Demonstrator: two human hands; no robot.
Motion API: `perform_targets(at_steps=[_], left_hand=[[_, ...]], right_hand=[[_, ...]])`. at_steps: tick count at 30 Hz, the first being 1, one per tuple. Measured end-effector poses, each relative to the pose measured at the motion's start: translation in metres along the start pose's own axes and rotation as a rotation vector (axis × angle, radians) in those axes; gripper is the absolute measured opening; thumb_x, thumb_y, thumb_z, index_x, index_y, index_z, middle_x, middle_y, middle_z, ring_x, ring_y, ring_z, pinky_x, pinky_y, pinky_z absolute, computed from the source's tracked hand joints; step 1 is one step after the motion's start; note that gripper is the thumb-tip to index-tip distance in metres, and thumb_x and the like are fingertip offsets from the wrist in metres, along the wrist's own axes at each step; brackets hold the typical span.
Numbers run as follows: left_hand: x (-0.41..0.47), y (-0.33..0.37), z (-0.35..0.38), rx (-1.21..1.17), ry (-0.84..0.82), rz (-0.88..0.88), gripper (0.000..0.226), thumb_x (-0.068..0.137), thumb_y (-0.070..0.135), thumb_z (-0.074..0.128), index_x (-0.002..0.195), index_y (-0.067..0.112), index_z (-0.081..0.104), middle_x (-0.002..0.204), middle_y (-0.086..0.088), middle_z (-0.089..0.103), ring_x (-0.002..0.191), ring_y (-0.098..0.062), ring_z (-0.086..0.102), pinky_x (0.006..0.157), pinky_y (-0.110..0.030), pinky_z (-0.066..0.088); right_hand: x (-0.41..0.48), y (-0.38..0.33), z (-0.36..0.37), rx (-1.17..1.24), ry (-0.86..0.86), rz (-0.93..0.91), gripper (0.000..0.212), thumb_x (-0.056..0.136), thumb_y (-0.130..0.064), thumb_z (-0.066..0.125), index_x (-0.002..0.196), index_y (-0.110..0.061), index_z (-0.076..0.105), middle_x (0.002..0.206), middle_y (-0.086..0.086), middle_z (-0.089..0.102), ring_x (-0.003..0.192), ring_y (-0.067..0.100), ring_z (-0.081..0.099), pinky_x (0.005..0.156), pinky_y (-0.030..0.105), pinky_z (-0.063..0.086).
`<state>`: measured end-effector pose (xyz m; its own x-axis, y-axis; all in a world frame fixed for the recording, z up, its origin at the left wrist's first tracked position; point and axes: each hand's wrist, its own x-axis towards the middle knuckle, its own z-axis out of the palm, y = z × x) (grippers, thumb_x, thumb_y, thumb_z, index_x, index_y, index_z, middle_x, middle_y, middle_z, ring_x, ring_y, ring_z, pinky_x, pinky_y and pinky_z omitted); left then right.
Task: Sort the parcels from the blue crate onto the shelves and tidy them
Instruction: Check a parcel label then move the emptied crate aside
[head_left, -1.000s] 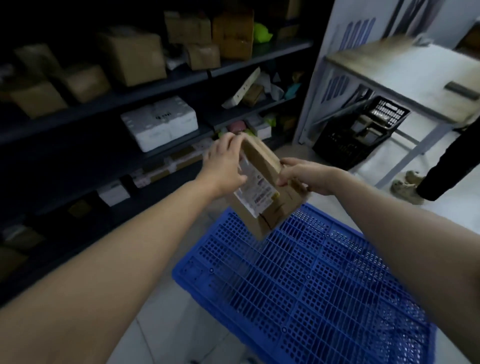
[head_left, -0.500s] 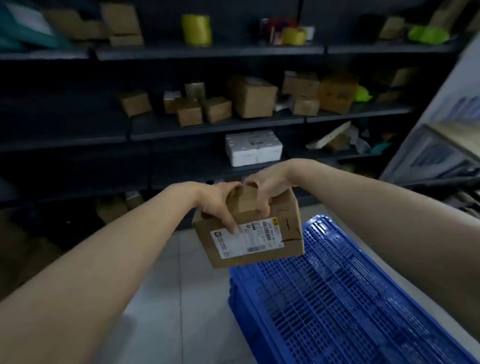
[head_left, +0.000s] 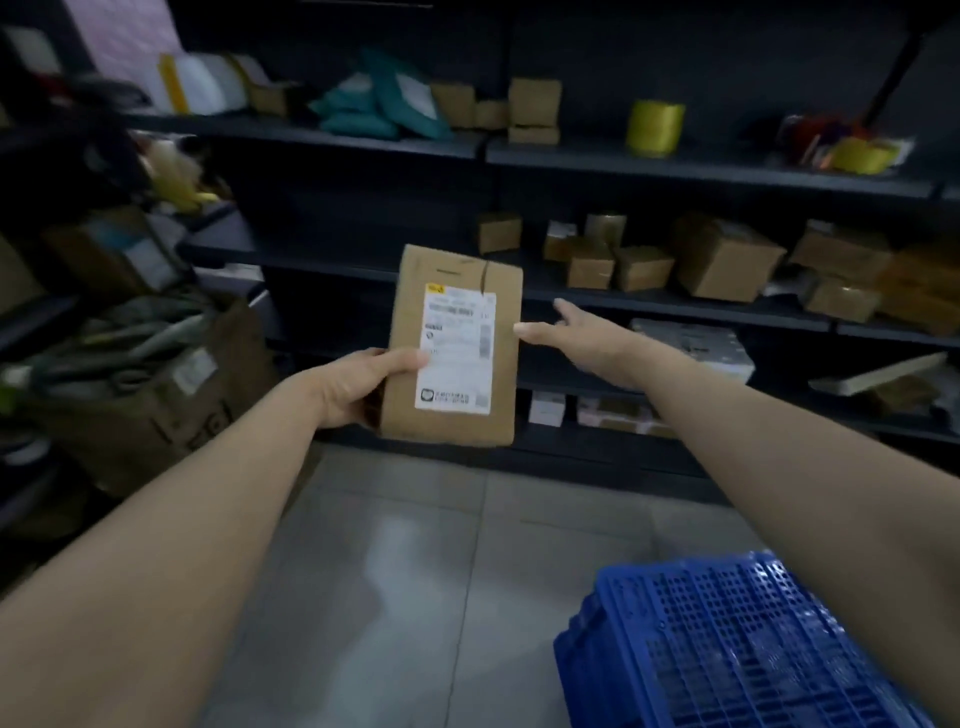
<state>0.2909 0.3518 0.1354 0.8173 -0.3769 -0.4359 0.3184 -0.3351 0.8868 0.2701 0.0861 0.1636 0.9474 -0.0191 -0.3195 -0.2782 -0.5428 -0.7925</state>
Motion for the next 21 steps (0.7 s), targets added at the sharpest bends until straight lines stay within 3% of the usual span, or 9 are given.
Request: perform_targets(at_steps=[1,3,6,8,10,13,17,21], left_hand=[[-0.008,-0.001,-0.012,-0.066,0.015,0.018,0.089,0.034,0.063,0.083,0.111,0.025,0.062,0.100,-0.001,0.073,0.102,-0.027,0.063,0.084,-0.045,0.050],[-0.023,-0.002,-0.036,-0.177,0.047,0.058,0.060,0.058,0.058,0.073,0.108,0.026,0.063,0.103,-0.002,0.073,0.105,-0.028,0.061,0.090,-0.048,0.047],[-0.043,-0.008,-0.074,-0.265,0.096,0.096,0.041,0.075,0.047,0.061,0.111,0.027,0.062,0.109,-0.004,0.071,0.109,-0.029,0.060,0.098,-0.052,0.043],[-0.059,-0.014,-0.100,-0.296,0.132,0.125,0.040,0.076,0.045,0.064,0.111,0.027,0.061,0.109,-0.005,0.071,0.107,-0.028,0.061,0.099,-0.050,0.043],[-0.075,-0.022,-0.128,-0.332,0.172,0.160,0.045,0.075,0.043,0.069,0.115,0.026,0.060,0.112,-0.006,0.069,0.110,-0.029,0.060,0.101,-0.051,0.042],[-0.099,-0.039,-0.168,-0.378,0.252,0.187,0.059,0.072,0.047,0.067,0.125,0.025,0.056,0.120,-0.007,0.066,0.117,-0.031,0.057,0.104,-0.053,0.038],[-0.135,-0.064,-0.212,-0.409,0.373,0.223,0.061,0.073,0.049,0.068,0.129,0.027,0.054,0.123,-0.007,0.064,0.118,-0.031,0.056,0.105,-0.053,0.038],[-0.171,-0.087,-0.239,-0.452,0.496,0.262,0.062,0.077,0.036,0.068,0.134,0.028,0.047,0.126,-0.005,0.062,0.118,-0.029,0.057,0.097,-0.048,0.045]], right_hand=[[0.004,-0.010,0.011,0.072,-0.039,-0.006,0.104,0.080,-0.064,0.064,0.156,-0.025,0.005,0.162,0.001,0.014,0.146,0.025,0.021,0.115,0.045,0.026],[0.015,-0.033,0.034,0.215,-0.113,-0.019,0.102,0.078,-0.060,0.068,0.155,-0.028,0.010,0.160,-0.001,0.019,0.145,0.024,0.022,0.115,0.047,0.027],[0.032,-0.071,0.069,0.280,-0.280,-0.074,0.108,0.062,-0.067,0.077,0.150,-0.032,0.026,0.147,-0.003,0.046,0.137,0.022,0.040,0.112,0.049,0.030],[0.044,-0.097,0.095,0.285,-0.389,-0.135,0.087,0.068,-0.063,0.075,0.141,-0.033,0.042,0.131,-0.004,0.062,0.125,0.021,0.054,0.110,0.050,0.034],[0.049,-0.124,0.120,0.287,-0.462,-0.202,0.068,0.076,-0.056,0.069,0.136,-0.030,0.049,0.126,0.000,0.065,0.118,0.023,0.060,0.103,0.047,0.042],[0.057,-0.163,0.159,0.314,-0.551,-0.255,0.067,0.074,-0.051,0.068,0.134,-0.025,0.052,0.126,0.005,0.065,0.112,0.023,0.063,0.090,0.040,0.050],[0.074,-0.208,0.216,0.310,-0.695,-0.328,0.056,0.081,-0.044,0.067,0.133,-0.032,0.051,0.124,0.003,0.066,0.113,0.024,0.063,0.089,0.040,0.051],[0.089,-0.247,0.269,0.328,-0.889,-0.371,0.075,0.066,-0.031,0.078,0.135,-0.033,0.048,0.124,0.010,0.064,0.102,0.031,0.056,0.091,0.042,0.046]])
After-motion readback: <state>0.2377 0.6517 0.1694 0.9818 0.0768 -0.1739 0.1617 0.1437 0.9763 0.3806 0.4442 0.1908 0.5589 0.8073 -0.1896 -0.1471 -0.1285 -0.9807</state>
